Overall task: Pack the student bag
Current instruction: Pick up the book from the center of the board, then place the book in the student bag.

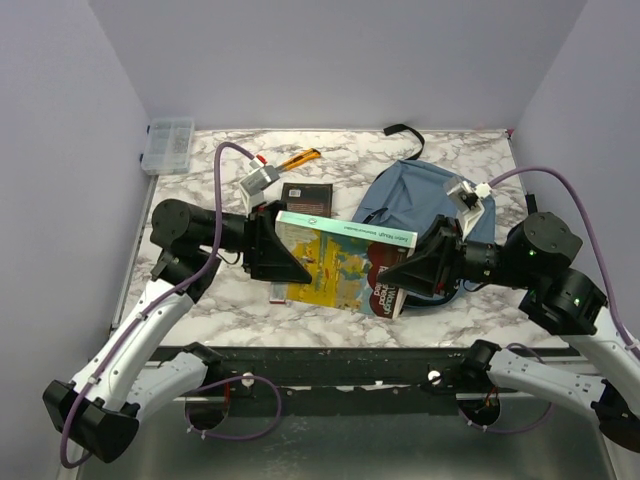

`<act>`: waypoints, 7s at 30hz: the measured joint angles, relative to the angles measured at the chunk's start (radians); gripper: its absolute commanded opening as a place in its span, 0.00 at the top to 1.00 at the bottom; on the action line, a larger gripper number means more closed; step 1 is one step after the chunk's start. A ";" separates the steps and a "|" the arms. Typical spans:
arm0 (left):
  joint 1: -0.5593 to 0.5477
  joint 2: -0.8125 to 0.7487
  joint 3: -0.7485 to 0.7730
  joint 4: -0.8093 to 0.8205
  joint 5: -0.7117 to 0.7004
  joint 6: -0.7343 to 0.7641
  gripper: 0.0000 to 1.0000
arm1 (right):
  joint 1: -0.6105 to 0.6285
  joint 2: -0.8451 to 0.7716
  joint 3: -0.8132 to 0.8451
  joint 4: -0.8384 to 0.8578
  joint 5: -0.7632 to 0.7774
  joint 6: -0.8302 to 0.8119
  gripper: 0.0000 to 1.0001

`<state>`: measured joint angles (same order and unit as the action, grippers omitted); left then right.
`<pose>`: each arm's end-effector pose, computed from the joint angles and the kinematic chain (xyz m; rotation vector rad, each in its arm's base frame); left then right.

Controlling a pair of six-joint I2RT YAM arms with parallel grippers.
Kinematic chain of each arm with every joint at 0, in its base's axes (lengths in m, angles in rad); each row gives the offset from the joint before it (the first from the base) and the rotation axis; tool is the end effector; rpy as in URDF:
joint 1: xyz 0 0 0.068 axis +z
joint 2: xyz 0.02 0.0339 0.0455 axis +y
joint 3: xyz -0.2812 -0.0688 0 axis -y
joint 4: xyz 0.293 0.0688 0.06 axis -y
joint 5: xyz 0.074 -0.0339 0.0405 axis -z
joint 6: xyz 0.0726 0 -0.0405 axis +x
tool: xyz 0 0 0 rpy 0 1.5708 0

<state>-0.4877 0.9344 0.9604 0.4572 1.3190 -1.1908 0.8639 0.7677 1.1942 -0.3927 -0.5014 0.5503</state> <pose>0.1665 -0.1679 0.4500 0.9742 1.5645 -1.9819 0.1015 0.1726 0.4893 -0.7059 1.5990 1.4643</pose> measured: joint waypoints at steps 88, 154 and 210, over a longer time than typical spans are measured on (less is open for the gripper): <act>0.355 0.165 -0.167 -0.871 -0.662 0.337 1.00 | -0.001 0.760 -0.065 -0.520 0.958 -0.264 0.25; -0.032 0.440 -0.184 -0.564 -0.727 -0.157 1.00 | -0.349 0.798 0.281 -0.232 0.530 -0.322 0.99; -0.405 1.151 0.373 0.173 -1.716 -0.267 0.98 | -0.423 0.479 0.207 -0.235 0.410 0.171 0.99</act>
<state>-0.8928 2.0853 1.3338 0.6300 -0.3969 -1.4582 0.4412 1.2465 1.4010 -0.6277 -0.0917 0.7208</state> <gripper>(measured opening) 0.276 0.014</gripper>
